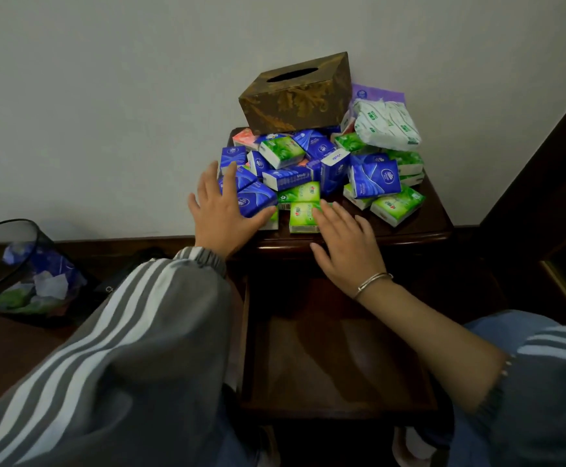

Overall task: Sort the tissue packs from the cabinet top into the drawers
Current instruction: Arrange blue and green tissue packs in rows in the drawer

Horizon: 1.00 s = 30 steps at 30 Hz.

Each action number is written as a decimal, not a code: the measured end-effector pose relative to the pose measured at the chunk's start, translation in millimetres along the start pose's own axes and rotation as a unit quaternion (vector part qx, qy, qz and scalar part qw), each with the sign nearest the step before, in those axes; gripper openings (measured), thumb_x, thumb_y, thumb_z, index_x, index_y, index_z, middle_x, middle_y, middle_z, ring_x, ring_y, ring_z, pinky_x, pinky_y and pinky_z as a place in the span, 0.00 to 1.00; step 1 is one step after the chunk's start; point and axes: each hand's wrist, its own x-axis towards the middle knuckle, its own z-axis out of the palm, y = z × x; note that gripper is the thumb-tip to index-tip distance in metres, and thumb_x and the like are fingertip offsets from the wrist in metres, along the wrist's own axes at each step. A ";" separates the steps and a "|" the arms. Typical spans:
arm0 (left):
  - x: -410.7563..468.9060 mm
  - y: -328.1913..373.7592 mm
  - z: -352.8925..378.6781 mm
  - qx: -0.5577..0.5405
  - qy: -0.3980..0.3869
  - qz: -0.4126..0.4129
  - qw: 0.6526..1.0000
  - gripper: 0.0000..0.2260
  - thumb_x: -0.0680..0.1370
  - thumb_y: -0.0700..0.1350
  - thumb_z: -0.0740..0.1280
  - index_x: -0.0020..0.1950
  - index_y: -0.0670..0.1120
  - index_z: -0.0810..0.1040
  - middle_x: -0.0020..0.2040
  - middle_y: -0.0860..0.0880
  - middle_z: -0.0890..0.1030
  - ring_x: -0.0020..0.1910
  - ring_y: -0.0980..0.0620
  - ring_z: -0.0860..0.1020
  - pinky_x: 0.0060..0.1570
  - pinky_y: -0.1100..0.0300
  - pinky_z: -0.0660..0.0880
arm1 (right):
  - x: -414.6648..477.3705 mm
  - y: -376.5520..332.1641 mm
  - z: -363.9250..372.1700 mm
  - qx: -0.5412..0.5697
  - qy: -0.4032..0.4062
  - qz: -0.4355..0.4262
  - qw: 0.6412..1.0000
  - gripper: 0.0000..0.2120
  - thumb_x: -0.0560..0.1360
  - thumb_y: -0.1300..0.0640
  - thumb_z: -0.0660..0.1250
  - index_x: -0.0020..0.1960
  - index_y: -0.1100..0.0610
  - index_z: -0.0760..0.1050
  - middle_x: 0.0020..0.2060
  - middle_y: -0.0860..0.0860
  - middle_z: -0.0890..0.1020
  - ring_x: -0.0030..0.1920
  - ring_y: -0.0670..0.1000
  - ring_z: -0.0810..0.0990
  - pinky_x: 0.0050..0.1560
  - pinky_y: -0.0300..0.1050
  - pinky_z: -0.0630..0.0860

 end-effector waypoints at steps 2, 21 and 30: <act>13.3 -3.6 5.8 -0.009 -0.070 -0.032 0.997 0.48 0.66 0.73 0.65 0.77 0.51 0.53 0.78 0.44 0.52 0.76 0.41 0.53 0.71 0.35 0.53 | 7.2 -4.2 11.5 -0.006 -0.026 0.021 0.999 0.27 0.79 0.47 0.55 0.76 0.53 0.55 0.76 0.49 0.58 0.76 0.48 0.55 0.72 0.53 0.55; 30.0 -11.6 -1.0 -0.164 -0.047 -0.123 0.978 0.41 0.65 0.61 0.73 0.73 0.50 0.61 0.63 0.41 0.69 0.63 0.41 0.70 0.61 0.50 0.70 | 13.0 -3.7 11.4 0.046 0.006 0.053 0.998 0.20 0.78 0.55 0.58 0.70 0.49 0.67 0.71 0.46 0.68 0.72 0.47 0.64 0.62 0.48 0.63; -35.3 -51.9 -13.3 -0.296 0.243 -0.301 0.873 0.43 0.65 0.57 0.75 0.75 0.47 0.59 0.65 0.41 0.67 0.64 0.45 0.68 0.56 0.65 0.63 | 41.5 -1.8 -12.8 -0.049 -0.054 0.012 0.997 0.14 0.73 0.54 0.67 0.57 0.53 0.70 0.60 0.52 0.76 0.60 0.56 0.71 0.58 0.52 0.67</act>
